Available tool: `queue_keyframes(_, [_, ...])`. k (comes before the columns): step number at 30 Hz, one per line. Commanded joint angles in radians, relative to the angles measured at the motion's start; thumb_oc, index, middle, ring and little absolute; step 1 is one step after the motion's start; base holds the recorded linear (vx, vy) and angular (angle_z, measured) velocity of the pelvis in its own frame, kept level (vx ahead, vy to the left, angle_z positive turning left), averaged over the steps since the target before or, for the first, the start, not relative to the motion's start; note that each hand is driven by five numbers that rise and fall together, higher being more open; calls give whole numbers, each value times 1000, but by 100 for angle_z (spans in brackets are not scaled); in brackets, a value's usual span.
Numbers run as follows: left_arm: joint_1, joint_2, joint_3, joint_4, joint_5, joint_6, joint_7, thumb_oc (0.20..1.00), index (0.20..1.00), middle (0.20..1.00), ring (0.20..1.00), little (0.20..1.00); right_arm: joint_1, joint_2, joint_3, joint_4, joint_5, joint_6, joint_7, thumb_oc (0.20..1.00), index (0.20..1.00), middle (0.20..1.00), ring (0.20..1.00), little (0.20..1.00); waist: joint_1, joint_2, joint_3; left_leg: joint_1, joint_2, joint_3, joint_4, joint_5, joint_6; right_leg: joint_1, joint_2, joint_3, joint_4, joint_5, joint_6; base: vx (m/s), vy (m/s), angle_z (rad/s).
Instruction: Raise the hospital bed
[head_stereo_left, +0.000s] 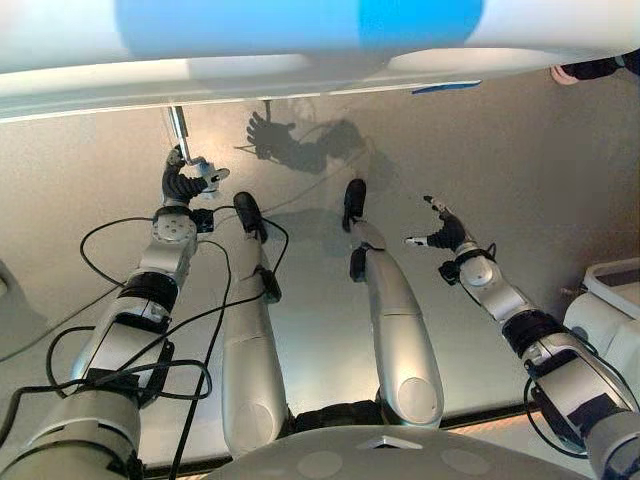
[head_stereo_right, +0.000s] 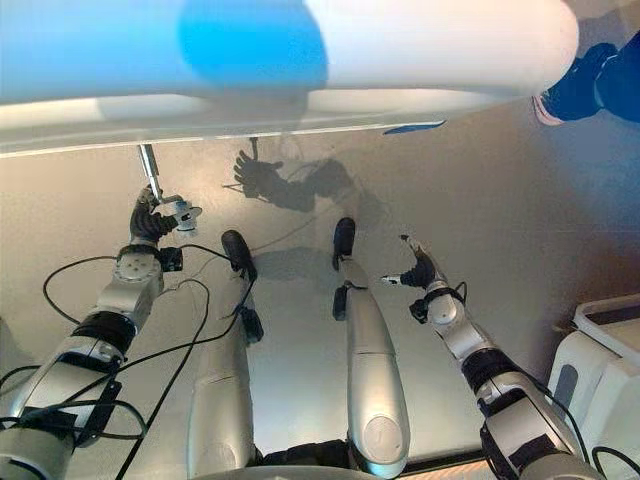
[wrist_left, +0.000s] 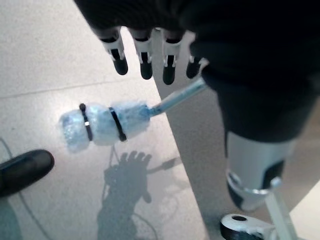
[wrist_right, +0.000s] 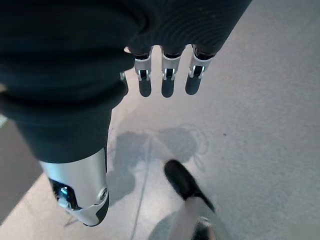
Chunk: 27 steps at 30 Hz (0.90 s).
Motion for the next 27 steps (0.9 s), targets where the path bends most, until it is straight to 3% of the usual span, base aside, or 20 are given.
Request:
queue_keyframes(1, [-19, 56, 30, 10, -23, -20, 30, 1000, 1000, 1000, 1000, 1000, 44, -31, -6, -52, -9, -38, -27, 1000, 1000, 1000, 1000, 1000, -6, -44, -3, -78, -22, -12, 130, -83, 16, -1, 23, 16, -69, 75, 103, -10, -40, 1])
queue_keyframes(10, [-83, 91, -2, 56, -31, -13, 34, 1000, 1000, 1000, 1000, 1000, 18, -41, 33, -113, -17, -46, -43, 1000, 1000, 1000, 1000, 1000, -26, -64, -3, -181, -11, -10, 158, -79, 15, -99, 30, 18, -73, 99, 103, -3, -4, 0])
queue_keyframes(27, [-182, 98, -53, 183, -118, 32, -52, 1000, 1000, 1000, 1000, 1000, -22, -53, 89, -102, -7, -40, -19, 1000, 1000, 1000, 1000, 1000, -31, -85, -3, -188, -14, -8, 98, -43, 14, -111, 38, 11, -121, 123, 109, -4, -6, 0])
